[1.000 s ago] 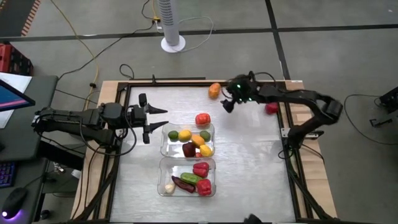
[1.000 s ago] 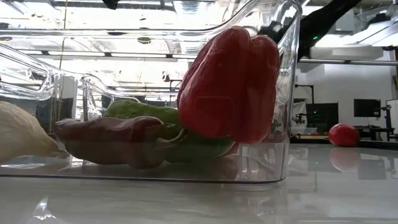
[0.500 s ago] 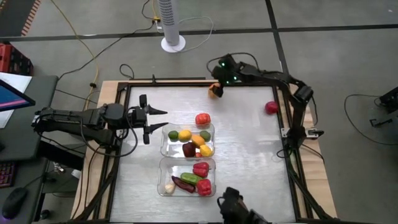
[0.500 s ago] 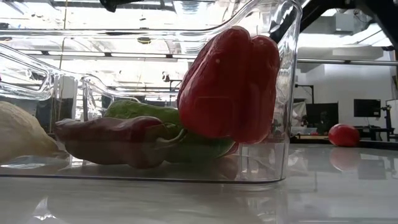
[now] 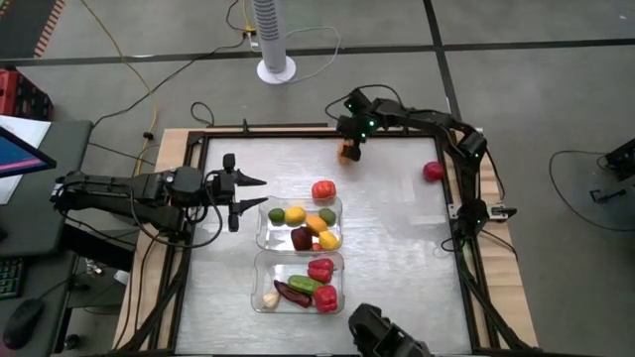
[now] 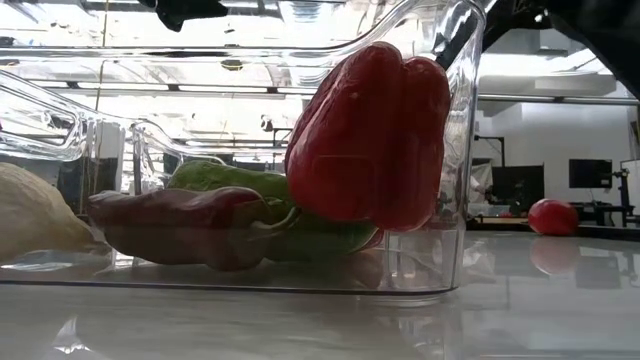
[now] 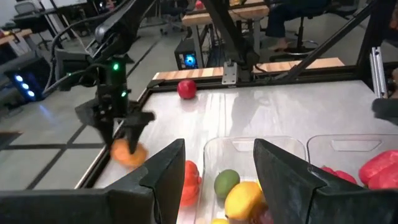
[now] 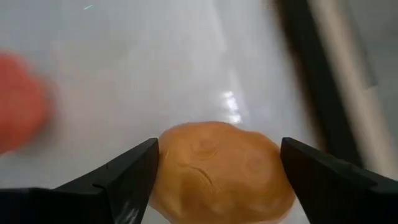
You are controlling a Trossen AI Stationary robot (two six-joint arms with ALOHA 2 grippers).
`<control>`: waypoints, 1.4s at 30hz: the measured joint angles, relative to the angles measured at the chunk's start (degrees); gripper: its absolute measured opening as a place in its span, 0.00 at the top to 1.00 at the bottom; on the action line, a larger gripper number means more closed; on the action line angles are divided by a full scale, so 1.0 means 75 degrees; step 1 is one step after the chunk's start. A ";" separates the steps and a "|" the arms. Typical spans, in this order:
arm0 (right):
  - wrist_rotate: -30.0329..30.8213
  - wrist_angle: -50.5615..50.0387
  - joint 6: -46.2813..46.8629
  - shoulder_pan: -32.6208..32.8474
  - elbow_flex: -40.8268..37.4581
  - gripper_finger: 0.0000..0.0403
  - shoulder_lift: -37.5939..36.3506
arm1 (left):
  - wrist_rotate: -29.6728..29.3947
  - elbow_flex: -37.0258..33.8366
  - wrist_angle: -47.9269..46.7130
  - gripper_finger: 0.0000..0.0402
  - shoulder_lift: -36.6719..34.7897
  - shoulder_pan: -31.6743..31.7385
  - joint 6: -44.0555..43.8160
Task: Sort produce into baskets
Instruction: Put the potato into the bottom transparent bin
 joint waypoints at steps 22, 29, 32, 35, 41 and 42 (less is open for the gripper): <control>0.2016 -0.2258 -0.0340 0.2052 -0.0154 0.20 -0.1345 | 0.0015 -0.0003 -0.0505 0.56 -0.0003 0.0000 -0.0376; 0.2451 -0.3175 -0.2090 0.2245 -0.0152 0.13 -0.1239 | 0.0029 -0.0003 -0.0502 0.56 -0.0003 0.0000 -0.0409; 0.3709 -0.3446 -0.2929 0.2601 -0.0154 0.07 -0.1227 | 0.0027 -0.0003 -0.0499 0.56 -0.0003 0.0000 -0.0339; 0.4564 -0.3364 -0.3484 0.2916 -0.0154 0.02 -0.1227 | 0.0029 -0.0003 -0.0490 0.56 -0.0003 0.0000 -0.0206; 0.4755 -0.3230 -0.4387 0.3047 -0.0154 0.02 -0.1039 | 0.0029 -0.0003 -0.0479 0.56 -0.0003 0.0000 0.0018; 0.4773 -0.3250 -0.4503 0.3019 -0.0154 0.01 -0.0970 | 0.0029 -0.0003 -0.0479 0.56 -0.0003 0.0000 0.0032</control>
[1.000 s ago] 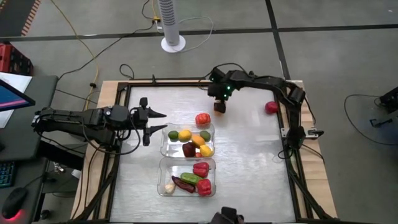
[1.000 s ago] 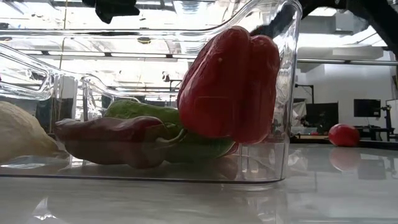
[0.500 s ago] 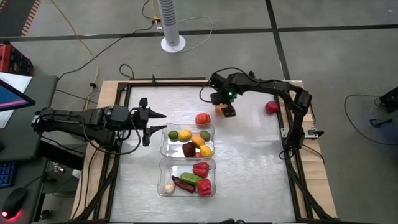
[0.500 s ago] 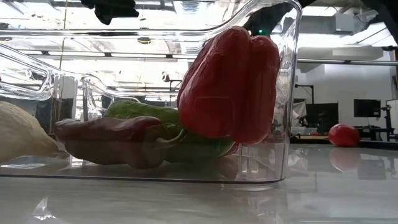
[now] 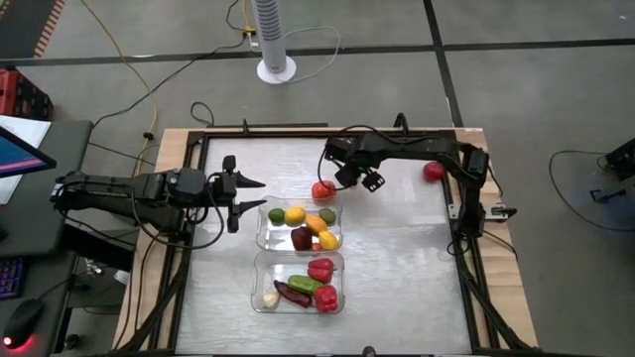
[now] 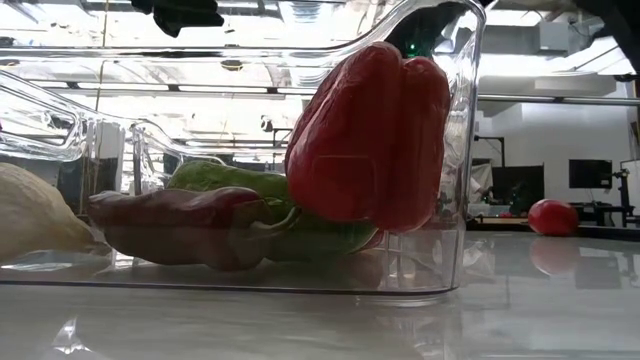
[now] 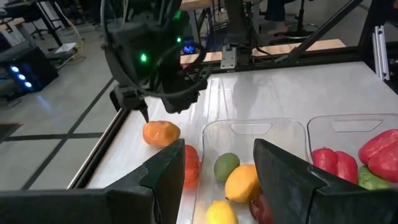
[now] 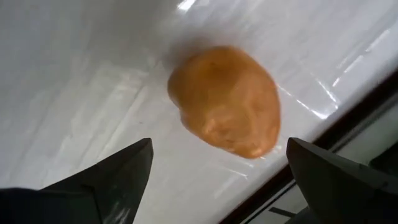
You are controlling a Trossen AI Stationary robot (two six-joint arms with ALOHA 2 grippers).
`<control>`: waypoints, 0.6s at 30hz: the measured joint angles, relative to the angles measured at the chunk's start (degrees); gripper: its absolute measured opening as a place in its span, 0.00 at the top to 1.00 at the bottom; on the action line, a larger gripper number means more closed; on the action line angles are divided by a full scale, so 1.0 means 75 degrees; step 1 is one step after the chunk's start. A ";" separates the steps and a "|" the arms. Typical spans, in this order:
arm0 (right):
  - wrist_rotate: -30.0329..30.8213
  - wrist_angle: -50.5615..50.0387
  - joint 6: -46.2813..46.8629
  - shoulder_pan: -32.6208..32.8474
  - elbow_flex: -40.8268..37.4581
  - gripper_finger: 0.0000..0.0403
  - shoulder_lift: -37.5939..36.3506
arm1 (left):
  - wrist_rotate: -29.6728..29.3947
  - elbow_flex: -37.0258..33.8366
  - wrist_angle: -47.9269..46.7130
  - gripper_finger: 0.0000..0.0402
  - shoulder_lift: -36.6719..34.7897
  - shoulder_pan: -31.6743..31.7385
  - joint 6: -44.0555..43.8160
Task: Sort produce into baskets
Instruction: Put the potato into the bottom transparent bin
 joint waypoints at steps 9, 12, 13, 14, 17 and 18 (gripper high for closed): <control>0.1007 0.0613 -0.1379 -0.0079 -0.0003 0.02 0.0891 | 0.0000 0.0000 -0.0012 0.56 0.0000 0.0000 0.0029; 0.0774 0.0638 -0.1548 -0.0064 0.0005 0.04 0.1111 | 0.0000 0.0000 -0.0027 0.56 0.0000 0.0000 0.0030; 0.0746 0.0626 -0.1553 -0.0064 0.0003 0.04 0.1192 | 0.0001 0.0000 -0.0044 0.56 0.0000 0.0000 0.0029; 0.0732 0.0620 -0.1556 -0.0070 -0.0003 0.05 0.1261 | 0.0003 0.0000 -0.0056 0.56 0.0000 0.0000 0.0029; 0.0667 0.0570 -0.1470 -0.0049 -0.0003 0.10 0.1308 | 0.0000 0.0000 -0.0158 0.56 0.0000 0.0000 0.0025; 0.0591 0.0589 -0.1443 -0.0044 -0.0002 0.12 0.1304 | 0.0000 0.0000 -0.0178 0.56 0.0000 0.0000 0.0023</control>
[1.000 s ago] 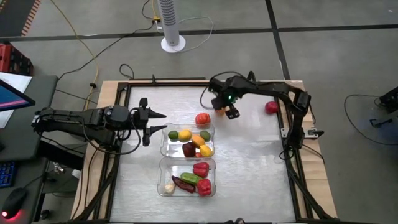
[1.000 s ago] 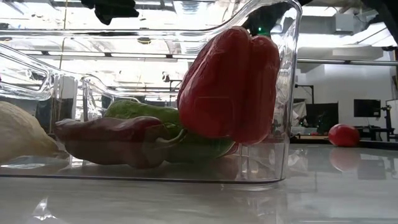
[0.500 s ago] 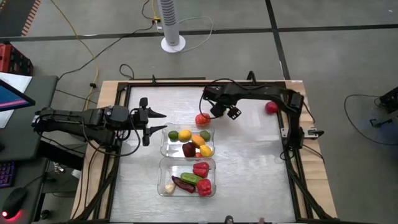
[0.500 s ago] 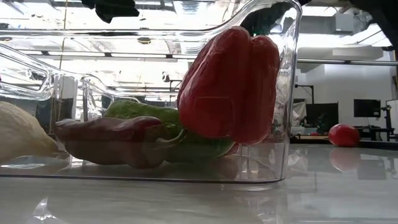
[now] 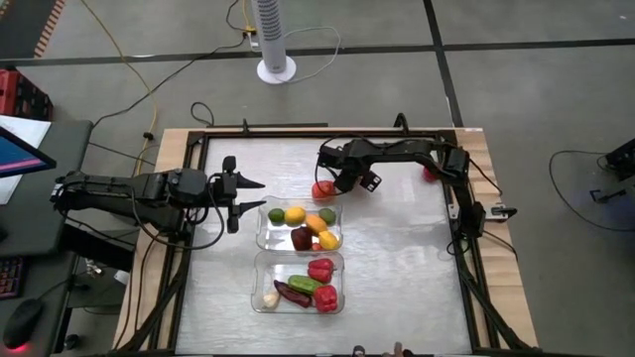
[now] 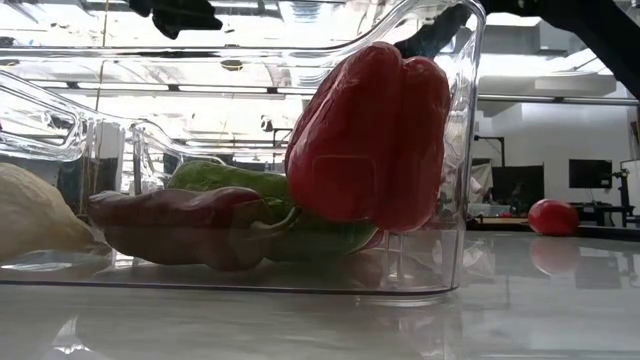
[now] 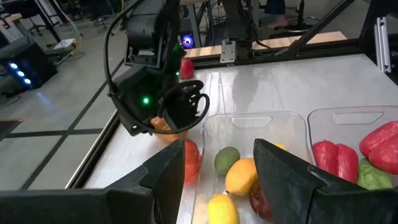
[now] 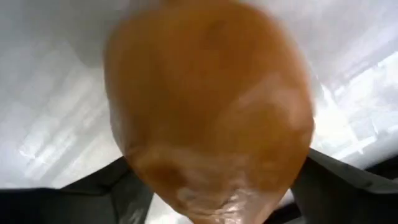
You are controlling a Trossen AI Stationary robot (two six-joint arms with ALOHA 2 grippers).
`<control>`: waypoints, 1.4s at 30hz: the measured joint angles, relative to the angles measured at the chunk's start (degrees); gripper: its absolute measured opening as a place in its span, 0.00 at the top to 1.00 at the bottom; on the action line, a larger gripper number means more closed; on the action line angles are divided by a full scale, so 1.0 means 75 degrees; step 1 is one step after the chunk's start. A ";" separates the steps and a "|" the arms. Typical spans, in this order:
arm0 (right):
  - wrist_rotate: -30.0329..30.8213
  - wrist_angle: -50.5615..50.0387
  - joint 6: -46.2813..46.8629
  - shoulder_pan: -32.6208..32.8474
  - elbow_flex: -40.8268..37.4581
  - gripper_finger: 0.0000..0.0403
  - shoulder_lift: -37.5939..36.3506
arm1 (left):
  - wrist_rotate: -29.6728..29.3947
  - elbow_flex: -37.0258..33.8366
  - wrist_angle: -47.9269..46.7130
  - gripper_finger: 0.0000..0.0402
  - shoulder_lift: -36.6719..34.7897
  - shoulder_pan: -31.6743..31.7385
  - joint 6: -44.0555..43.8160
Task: Sort produce into baskets
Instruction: Put the potato into the bottom transparent bin
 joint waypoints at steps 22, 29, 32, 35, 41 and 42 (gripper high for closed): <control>0.1262 -0.3218 0.3815 0.0735 0.4049 0.34 -0.0034 | 0.0002 0.0000 -0.0004 0.56 0.0000 0.0000 0.0003; -0.2442 -0.3492 0.5754 0.1715 0.5767 0.34 -0.0046 | 0.0000 0.0000 -0.0024 0.56 -0.0089 0.0000 0.0000; -0.4359 -0.3459 0.6410 0.2176 0.5985 0.34 -0.0046 | 0.0002 0.0000 -0.0021 0.56 -0.0331 0.0000 -0.0008; -0.5188 -0.3233 0.6944 0.2758 0.5941 0.34 -0.0045 | 0.0000 0.0000 -0.0007 0.56 -0.0629 0.0000 -0.0128; -0.5256 -0.2510 0.8389 0.4059 0.5581 0.34 -0.0008 | 0.0006 0.0000 0.0009 0.56 -0.0965 0.0000 -0.0370; -0.5257 -0.2364 0.8683 0.4247 0.5520 0.34 -0.0008 | 0.0006 0.0000 0.0009 0.56 -0.0971 0.0000 -0.0417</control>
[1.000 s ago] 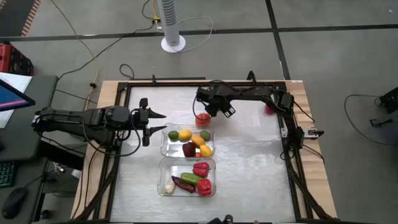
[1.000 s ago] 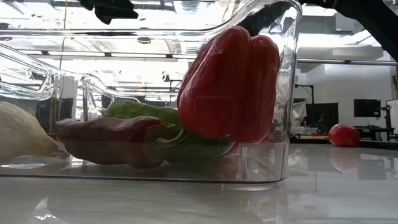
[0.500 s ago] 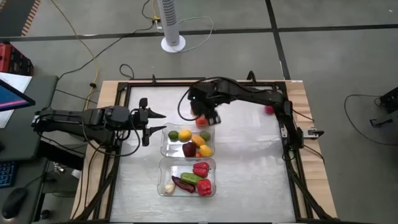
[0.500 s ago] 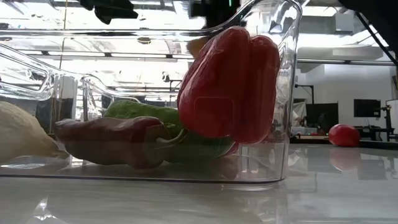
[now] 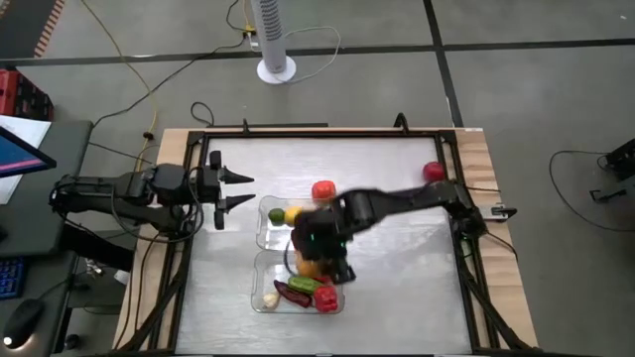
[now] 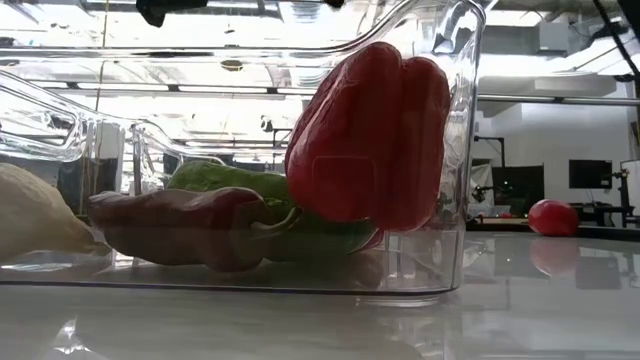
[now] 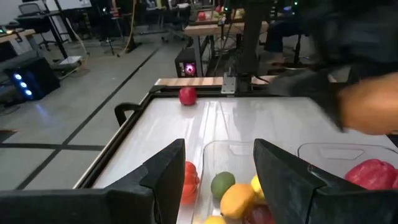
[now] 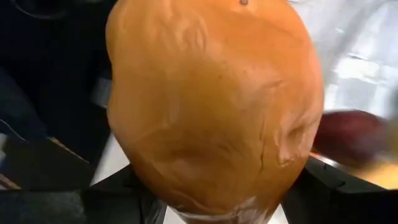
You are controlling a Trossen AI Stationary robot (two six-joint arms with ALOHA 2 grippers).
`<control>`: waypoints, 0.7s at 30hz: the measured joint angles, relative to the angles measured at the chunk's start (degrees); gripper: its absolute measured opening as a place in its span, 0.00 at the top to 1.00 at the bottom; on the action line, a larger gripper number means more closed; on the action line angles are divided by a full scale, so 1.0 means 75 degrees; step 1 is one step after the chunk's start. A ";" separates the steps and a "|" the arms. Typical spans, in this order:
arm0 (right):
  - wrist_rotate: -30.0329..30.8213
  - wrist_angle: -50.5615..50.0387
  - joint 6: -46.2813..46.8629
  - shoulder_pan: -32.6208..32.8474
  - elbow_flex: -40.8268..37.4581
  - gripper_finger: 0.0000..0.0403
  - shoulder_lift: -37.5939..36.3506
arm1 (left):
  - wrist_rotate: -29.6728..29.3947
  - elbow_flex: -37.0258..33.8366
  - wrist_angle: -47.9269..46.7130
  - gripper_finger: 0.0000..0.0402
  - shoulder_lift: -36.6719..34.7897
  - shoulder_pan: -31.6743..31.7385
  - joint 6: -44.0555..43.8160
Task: Sort produce into baskets
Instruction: Put the potato into the bottom transparent bin, then put the pumpkin into the bottom transparent bin
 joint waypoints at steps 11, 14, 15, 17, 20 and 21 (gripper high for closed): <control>0.1165 0.0717 0.2354 0.0927 -0.0704 0.28 -0.0001 | 0.0007 0.0000 0.0109 0.56 0.0145 0.0000 -0.0051; 0.1180 0.0710 0.2602 0.0904 -0.0955 0.21 0.0000 | 0.0208 0.0000 0.0200 0.56 0.0251 0.0000 -0.0074; 0.1186 0.0674 0.2627 0.0905 -0.0994 0.18 0.0000 | 0.0286 0.0000 0.0248 0.56 0.0272 0.0000 -0.0075; 0.1199 0.0655 0.2636 0.0858 -0.1069 0.14 0.0000 | 0.0463 0.0000 0.0244 0.56 0.0342 0.0000 -0.0081; 0.1319 0.0415 0.2680 0.0748 -0.1080 0.10 -0.0001 | 0.0515 0.0000 0.0338 0.56 0.0444 -0.0003 -0.0124; 0.1483 0.0193 0.2674 0.0704 -0.1080 0.10 -0.0023 | 0.0527 0.0000 0.0381 0.56 0.0476 -0.0003 -0.0125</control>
